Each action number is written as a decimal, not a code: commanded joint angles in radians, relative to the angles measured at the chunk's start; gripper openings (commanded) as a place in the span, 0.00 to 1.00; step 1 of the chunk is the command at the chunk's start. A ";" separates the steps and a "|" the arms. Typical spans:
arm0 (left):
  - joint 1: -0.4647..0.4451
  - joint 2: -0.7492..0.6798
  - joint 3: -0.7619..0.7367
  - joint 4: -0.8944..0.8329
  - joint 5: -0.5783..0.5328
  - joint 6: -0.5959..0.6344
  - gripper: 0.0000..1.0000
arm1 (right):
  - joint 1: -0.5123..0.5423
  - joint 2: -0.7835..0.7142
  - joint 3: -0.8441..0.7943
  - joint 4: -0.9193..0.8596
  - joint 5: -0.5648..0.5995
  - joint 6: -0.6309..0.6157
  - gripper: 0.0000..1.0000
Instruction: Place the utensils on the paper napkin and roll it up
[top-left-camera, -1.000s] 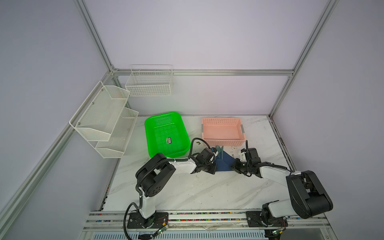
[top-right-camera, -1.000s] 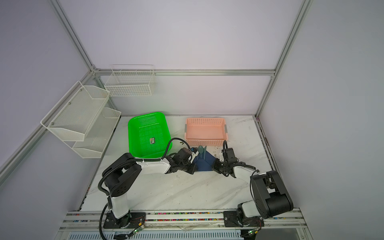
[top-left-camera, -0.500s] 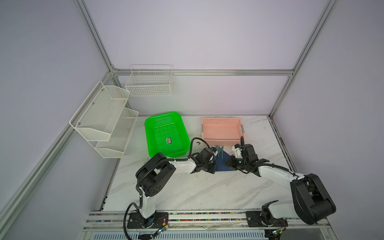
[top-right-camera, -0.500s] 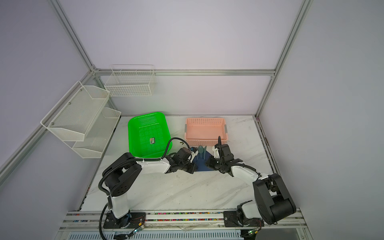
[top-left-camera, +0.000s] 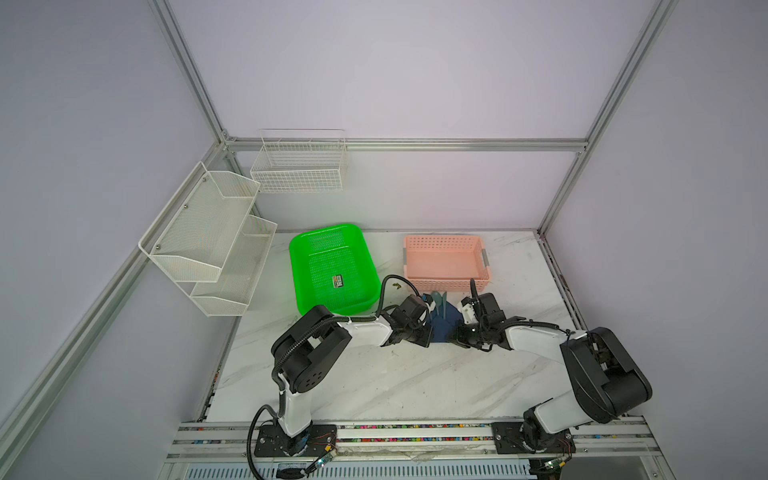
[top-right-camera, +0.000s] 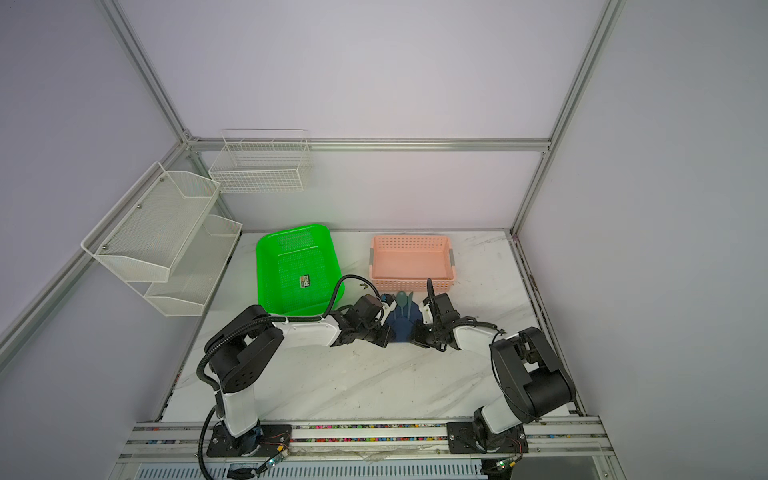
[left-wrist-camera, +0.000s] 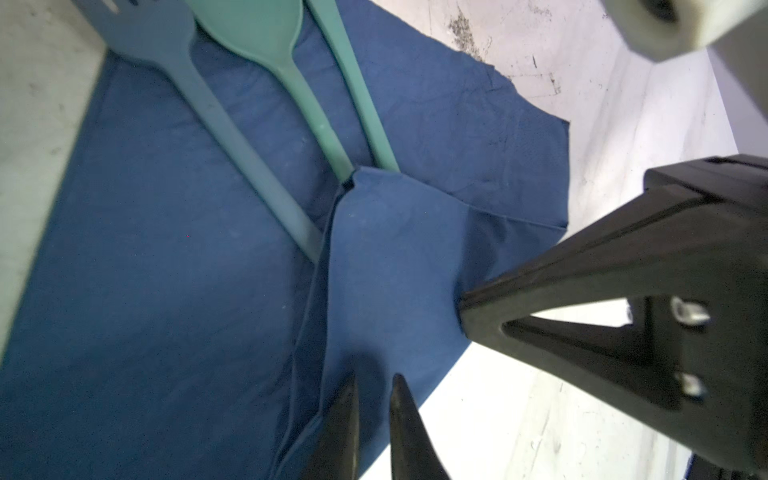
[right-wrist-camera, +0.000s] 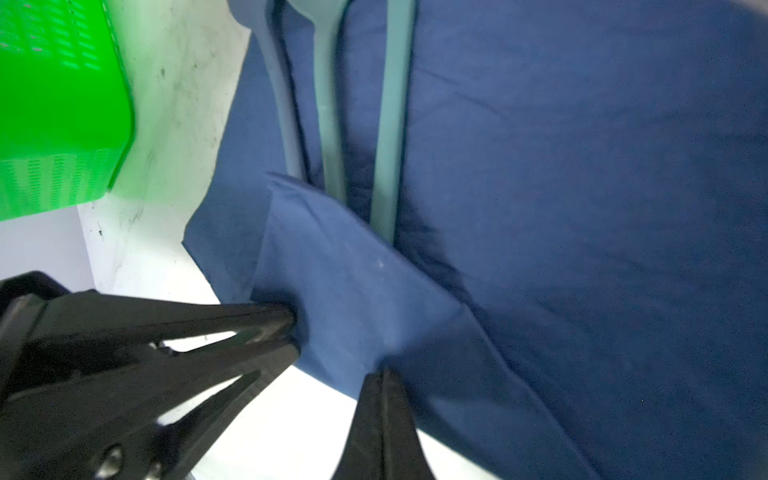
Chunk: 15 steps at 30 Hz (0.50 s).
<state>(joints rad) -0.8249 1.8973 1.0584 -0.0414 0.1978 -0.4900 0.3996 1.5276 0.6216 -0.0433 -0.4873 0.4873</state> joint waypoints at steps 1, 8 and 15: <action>0.010 -0.001 -0.008 0.015 -0.005 -0.005 0.16 | 0.003 0.030 0.020 -0.050 0.028 -0.045 0.00; 0.016 -0.001 -0.021 0.011 -0.014 -0.001 0.16 | 0.003 0.040 0.023 -0.074 0.050 -0.060 0.00; 0.020 0.002 -0.029 -0.002 -0.023 0.010 0.16 | 0.004 -0.011 0.023 -0.105 0.080 -0.048 0.00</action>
<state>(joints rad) -0.8127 1.8973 1.0565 -0.0414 0.1940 -0.4877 0.4007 1.5364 0.6441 -0.0715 -0.4637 0.4503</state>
